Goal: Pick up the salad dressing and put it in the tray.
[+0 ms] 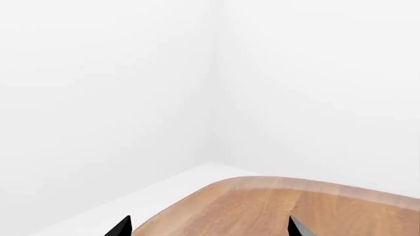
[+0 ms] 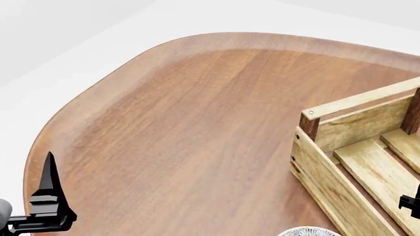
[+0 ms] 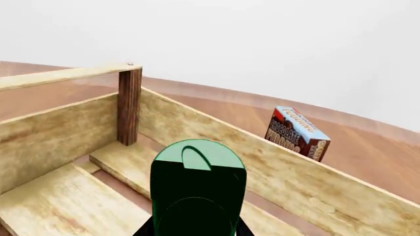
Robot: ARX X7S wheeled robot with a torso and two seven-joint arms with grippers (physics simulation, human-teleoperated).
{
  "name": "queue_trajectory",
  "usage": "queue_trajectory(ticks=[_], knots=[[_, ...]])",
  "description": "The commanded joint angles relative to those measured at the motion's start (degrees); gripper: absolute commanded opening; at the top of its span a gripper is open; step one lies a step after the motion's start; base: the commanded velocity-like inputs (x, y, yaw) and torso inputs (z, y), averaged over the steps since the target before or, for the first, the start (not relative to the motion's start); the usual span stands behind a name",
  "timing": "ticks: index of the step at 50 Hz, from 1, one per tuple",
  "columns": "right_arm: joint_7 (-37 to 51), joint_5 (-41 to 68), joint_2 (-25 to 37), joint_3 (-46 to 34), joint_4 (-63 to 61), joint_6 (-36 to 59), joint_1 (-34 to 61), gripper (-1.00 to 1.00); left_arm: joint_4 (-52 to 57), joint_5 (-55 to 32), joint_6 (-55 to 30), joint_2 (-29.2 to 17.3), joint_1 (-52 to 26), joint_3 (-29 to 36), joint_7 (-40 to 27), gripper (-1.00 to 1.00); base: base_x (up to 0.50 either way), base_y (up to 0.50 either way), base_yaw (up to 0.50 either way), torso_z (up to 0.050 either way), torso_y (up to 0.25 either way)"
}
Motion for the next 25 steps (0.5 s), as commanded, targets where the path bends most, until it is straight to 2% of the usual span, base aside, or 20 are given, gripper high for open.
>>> queue_trajectory(ticks=[1, 25], knots=[[-0.07, -2.14, -0.71, 0.52, 7.95, -7.05, 1.15, -1.0, 0.06, 0.01, -0.02, -0.23, -0.11, 0.26, -0.13, 1.0, 0.0, 0.0, 0.0, 0.0, 0.0], [-0.33, -3.04, -1.01, 3.96, 8.0, -8.71, -1.5, -1.0, -0.37, 0.13, 0.62, -0.37, 0.2, 0.85, -0.37, 1.0, 0.0, 0.0, 0.0, 0.0, 0.0]])
